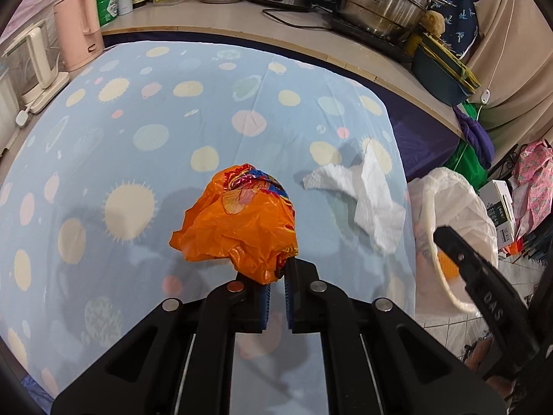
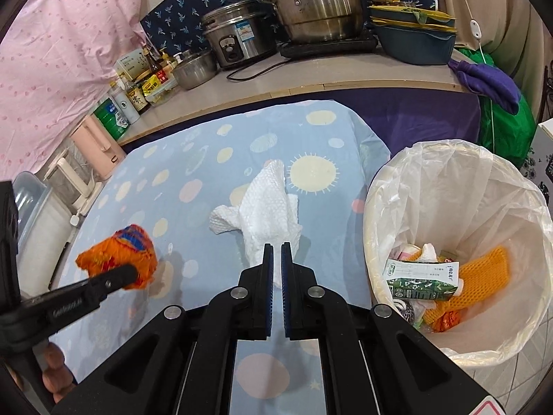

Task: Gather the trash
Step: 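Carry the orange bag and paper towel over the bin and open both tools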

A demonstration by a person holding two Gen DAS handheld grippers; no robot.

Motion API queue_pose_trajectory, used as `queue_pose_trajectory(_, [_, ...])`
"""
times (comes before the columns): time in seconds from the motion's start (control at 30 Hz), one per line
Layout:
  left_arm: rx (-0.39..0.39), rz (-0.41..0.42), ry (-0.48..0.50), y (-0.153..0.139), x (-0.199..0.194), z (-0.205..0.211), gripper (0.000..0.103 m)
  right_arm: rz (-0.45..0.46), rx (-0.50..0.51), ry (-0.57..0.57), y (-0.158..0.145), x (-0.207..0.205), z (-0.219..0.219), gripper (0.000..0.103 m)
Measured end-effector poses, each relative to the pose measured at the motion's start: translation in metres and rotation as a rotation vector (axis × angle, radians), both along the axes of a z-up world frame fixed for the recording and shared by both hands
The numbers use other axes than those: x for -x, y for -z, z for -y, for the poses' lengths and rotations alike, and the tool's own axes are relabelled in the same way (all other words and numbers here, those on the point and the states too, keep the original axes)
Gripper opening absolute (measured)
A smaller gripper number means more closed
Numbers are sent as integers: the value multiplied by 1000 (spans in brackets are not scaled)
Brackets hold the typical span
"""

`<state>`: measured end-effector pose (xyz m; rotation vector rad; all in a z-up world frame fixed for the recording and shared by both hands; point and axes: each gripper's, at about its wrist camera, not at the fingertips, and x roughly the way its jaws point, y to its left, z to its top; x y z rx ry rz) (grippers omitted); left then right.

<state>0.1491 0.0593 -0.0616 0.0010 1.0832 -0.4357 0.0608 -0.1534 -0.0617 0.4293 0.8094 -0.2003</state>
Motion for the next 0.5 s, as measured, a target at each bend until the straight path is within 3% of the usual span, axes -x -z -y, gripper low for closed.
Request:
queue_pose_trajectory(0.07, [-4, -11, 1, 2, 6, -3, 6, -7, 2, 0, 3, -4, -2, 10])
queue_pose_trajectory(0.17, [-12, -29, 1, 8, 12, -6, 6, -7, 16, 14, 10, -12, 0, 53])
queue_pose_trajectory(0.2, [-13, -32, 1, 9, 13, -6, 6, -7, 28, 22, 13, -15, -1, 58])
queue_pose_trajectory(0.47, [-22, -48, 0, 16, 21, -12, 6, -75, 51, -2, 45, -59, -1, 58])
queue_pose_trajectory(0.5, [-23, -47, 0, 16, 21, -13, 6, -82, 48, -6, 48, -63, -2, 54])
